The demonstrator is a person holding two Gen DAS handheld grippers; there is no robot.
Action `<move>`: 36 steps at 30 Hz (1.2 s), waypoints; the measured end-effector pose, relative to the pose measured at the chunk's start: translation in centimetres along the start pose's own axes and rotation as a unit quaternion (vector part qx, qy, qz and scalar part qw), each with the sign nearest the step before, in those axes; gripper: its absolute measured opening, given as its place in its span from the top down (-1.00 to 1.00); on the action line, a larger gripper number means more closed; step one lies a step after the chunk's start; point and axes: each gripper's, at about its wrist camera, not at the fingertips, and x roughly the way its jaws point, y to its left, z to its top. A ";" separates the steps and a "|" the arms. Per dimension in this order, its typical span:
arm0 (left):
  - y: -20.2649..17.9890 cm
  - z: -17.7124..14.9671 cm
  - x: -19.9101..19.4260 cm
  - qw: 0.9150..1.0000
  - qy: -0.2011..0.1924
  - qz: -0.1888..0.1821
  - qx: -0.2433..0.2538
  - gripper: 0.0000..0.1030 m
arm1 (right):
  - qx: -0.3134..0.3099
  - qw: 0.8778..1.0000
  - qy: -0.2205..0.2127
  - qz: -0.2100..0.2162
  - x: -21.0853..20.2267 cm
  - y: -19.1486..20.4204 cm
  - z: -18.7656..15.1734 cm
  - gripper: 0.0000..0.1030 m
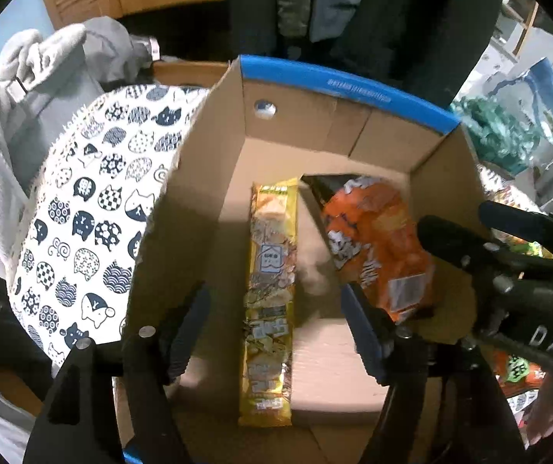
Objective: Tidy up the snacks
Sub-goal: 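Carry both snacks into the cardboard box and open both tools, then grasp the orange chip bag with the left tool while the right tool grasps the silver packet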
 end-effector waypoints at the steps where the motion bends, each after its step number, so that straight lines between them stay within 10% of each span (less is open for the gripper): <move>1: 0.0 0.2 -0.3 1.000 -0.003 -0.002 -0.001 -0.41 | 0.003 1.000 -0.004 0.000 -0.5 -0.3 0.0 -0.49; 18: -9.6 0.3 -6.6 0.994 -0.059 -0.039 0.079 -0.55 | 0.014 0.997 -0.055 -0.044 -10.1 -9.1 -3.8 -0.53; 36: -19.5 -1.6 -4.1 0.987 -0.003 -0.075 0.141 -0.56 | 0.060 0.993 -0.022 -0.102 -13.5 -22.1 -11.7 -0.53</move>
